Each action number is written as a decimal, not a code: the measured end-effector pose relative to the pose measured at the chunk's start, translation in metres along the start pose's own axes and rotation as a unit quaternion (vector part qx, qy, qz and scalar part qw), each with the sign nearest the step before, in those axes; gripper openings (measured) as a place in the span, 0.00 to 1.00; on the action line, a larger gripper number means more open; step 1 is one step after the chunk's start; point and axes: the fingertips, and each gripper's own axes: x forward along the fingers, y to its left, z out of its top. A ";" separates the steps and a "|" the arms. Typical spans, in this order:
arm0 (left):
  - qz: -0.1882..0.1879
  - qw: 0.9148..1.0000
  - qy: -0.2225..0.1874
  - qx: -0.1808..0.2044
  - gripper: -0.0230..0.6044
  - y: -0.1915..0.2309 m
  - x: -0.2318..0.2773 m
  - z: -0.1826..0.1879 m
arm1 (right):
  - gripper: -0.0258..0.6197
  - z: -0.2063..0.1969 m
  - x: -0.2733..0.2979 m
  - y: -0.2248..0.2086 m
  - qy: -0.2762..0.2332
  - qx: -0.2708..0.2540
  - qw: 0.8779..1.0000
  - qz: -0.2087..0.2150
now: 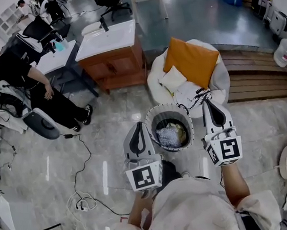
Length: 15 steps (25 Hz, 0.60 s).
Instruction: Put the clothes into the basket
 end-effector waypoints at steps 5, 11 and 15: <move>0.006 1.000 0.001 -0.011 0.05 -0.002 0.000 0.003 | 0.02 0.005 -0.002 0.000 -0.007 -0.009 1.000 0.004; -0.001 1.000 -0.003 0.004 0.05 -0.004 -0.001 0.003 | 0.02 0.013 -0.008 -0.005 -0.023 -0.001 1.000 -0.006; -0.003 1.000 -0.002 0.004 0.05 -0.007 -0.002 0.001 | 0.02 0.012 -0.011 -0.006 -0.021 0.019 1.000 -0.001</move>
